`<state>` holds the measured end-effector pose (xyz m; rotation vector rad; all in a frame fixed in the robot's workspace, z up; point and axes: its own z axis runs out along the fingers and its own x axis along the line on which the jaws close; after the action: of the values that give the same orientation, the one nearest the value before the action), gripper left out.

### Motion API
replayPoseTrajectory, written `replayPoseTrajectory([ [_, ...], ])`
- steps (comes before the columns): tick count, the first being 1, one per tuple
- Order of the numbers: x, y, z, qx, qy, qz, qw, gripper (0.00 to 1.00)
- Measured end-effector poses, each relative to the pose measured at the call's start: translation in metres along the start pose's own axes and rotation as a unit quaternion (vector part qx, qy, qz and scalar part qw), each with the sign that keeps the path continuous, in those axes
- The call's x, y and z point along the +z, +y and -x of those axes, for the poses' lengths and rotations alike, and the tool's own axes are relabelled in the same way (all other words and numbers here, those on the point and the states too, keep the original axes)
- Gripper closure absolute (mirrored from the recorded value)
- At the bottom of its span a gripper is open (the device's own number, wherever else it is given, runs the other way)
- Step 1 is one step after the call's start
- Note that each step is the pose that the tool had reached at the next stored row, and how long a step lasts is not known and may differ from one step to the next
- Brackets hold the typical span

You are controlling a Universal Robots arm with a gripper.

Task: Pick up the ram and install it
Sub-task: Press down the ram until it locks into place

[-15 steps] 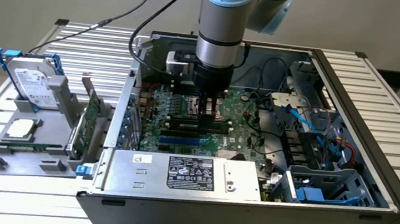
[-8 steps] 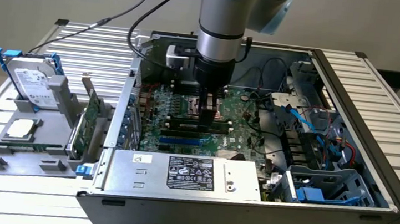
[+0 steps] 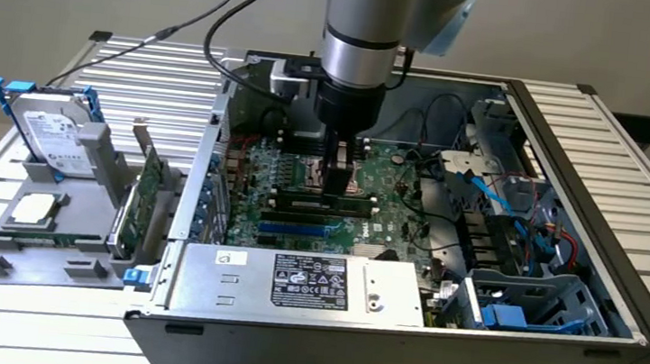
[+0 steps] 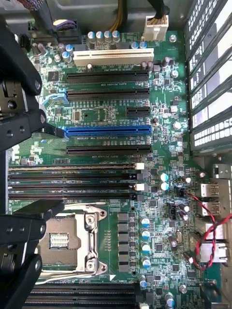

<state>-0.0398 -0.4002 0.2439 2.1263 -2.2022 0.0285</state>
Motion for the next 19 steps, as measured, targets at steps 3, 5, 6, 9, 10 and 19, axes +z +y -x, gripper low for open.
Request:
replayPoseTrajectory([
  [3, -0.0035, 0.0002, -0.0003, 0.000, 0.0000, 0.0002, 1.0000, 0.52],
  [5, -0.0048, 0.0002, -0.0004, 0.000, 0.0000, 0.0002, 1.0000, 0.64],
  [6, -0.0052, 0.0002, -0.0003, 0.000, 0.0000, 0.0002, 1.0000, 0.64],
  [9, -0.0058, 0.0002, -0.0003, 0.000, -0.0001, 0.0002, 1.0000, 0.82],
  [10, -0.0058, 0.0002, -0.0003, 0.000, -0.0001, 0.0002, 1.0000, 0.82],
  [19, -0.0005, -0.0001, 0.0012, 0.000, 0.0000, 0.0002, 1.0000, 0.89],
])
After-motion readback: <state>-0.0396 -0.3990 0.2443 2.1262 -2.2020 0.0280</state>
